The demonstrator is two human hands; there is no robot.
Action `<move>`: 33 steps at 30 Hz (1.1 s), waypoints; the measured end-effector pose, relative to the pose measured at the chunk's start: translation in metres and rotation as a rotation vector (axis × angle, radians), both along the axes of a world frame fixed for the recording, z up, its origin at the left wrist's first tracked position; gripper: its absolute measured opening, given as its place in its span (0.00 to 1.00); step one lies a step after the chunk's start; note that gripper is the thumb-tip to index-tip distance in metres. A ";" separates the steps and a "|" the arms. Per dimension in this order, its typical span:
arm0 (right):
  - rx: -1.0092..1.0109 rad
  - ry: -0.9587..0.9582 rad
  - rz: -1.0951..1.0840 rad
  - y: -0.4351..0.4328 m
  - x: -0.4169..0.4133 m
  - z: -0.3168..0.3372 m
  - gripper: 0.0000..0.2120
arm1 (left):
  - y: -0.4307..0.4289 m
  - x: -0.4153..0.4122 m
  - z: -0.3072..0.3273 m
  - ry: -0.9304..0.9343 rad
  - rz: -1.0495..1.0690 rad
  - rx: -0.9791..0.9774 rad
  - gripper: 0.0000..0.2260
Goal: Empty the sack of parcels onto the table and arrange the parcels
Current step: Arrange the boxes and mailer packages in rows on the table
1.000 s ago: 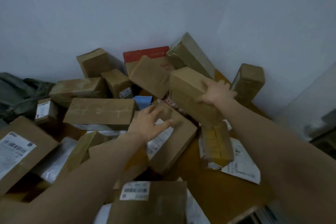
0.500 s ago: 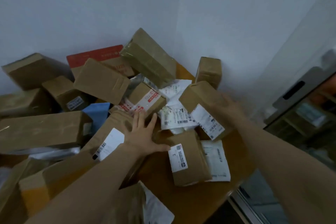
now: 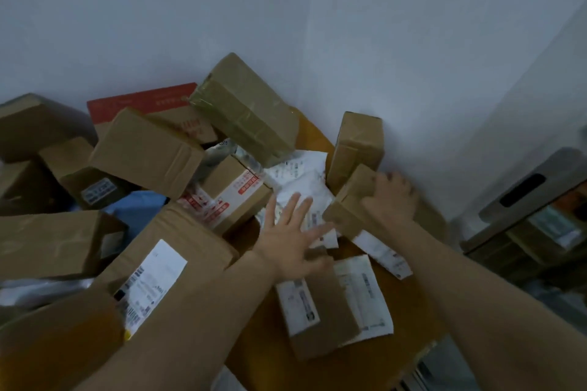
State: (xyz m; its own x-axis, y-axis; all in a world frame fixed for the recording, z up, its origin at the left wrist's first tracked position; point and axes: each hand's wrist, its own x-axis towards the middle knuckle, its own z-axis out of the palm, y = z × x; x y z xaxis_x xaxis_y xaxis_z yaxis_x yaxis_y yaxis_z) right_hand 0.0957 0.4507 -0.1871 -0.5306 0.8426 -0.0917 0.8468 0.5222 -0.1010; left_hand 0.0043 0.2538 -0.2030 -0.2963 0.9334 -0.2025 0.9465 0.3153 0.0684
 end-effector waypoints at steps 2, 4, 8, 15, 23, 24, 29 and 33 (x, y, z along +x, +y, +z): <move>0.077 0.100 0.221 0.008 -0.036 0.008 0.22 | 0.016 -0.031 0.014 0.072 0.255 0.043 0.29; 0.081 0.162 0.390 0.012 -0.073 0.017 0.23 | 0.021 -0.064 0.026 0.107 0.511 0.018 0.30; 0.108 0.188 0.703 0.001 -0.157 0.041 0.26 | 0.002 -0.118 0.045 0.106 0.814 -0.072 0.29; 0.253 0.040 1.064 -0.069 -0.270 0.057 0.32 | -0.044 -0.162 0.066 0.192 0.904 -0.190 0.29; 0.557 -0.253 1.176 -0.059 -0.334 0.050 0.30 | -0.048 -0.226 0.065 0.346 0.618 -0.258 0.27; 0.613 -0.250 1.163 -0.053 -0.338 0.050 0.28 | -0.054 -0.232 0.063 0.371 0.602 -0.258 0.26; 0.712 -0.413 0.816 -0.015 -0.340 0.071 0.21 | -0.082 -0.253 0.078 0.360 0.787 -0.227 0.26; 0.616 -0.374 0.749 -0.020 -0.351 0.070 0.24 | -0.099 -0.271 0.097 0.373 0.942 -0.255 0.16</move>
State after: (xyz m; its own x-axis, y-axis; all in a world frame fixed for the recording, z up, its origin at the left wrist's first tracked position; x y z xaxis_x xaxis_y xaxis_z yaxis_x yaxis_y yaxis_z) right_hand -0.2558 0.4310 -0.1170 -0.9637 0.2659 -0.0235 0.2068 0.7994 0.5641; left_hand -0.2663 0.1551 -0.1056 -0.9661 0.2349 -0.1068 0.2576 0.9007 -0.3498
